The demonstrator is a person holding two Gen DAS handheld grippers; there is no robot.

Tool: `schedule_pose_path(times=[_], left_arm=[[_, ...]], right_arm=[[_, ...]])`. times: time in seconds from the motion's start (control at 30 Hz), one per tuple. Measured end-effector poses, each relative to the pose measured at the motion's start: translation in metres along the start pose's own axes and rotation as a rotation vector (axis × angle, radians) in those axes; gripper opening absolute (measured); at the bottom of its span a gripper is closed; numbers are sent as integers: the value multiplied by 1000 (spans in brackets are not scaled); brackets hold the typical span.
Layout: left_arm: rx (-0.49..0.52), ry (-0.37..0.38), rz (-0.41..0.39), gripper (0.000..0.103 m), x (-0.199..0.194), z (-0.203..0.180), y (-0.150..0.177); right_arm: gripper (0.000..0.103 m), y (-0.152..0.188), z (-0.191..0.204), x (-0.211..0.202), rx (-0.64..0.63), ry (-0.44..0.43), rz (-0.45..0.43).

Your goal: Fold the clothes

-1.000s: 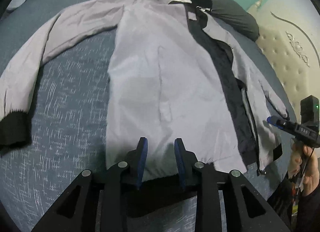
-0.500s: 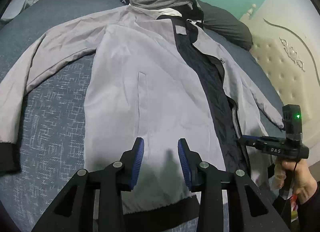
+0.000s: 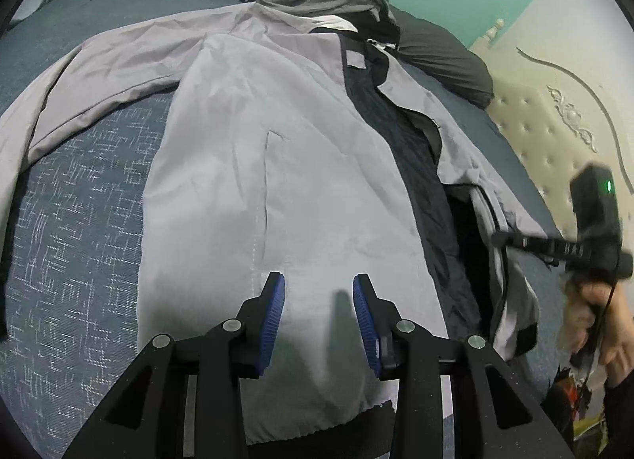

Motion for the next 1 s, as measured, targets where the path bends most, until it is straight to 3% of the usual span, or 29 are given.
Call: schedule_pose_path(times=[0.2, 0.53, 0.67, 0.9, 1.0], left_arm=[[-1, 4, 4, 39, 2, 1, 2], [21, 16, 17, 40, 6, -4, 3], [32, 18, 20, 40, 7, -10, 1], [32, 44, 5, 45, 1, -21, -10], [35, 57, 8, 48, 6, -31, -21]], right_arm=[[3, -21, 26, 29, -18, 4, 43], [4, 23, 21, 65, -59, 2, 191], [10, 25, 22, 56, -78, -28, 190], [33, 20, -22, -5, 22, -60, -12], [34, 18, -42, -31, 64, -74, -99]])
Point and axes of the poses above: each gripper's, at about its wrist camera, not at the fingertips, and x roughly the way its jaws point, z to its left, y to its underside, the point moved 5 cm from there along x, roughly the way its jaws point, and after that the axes turned 5 degrees about x, right-handed, at the moved point
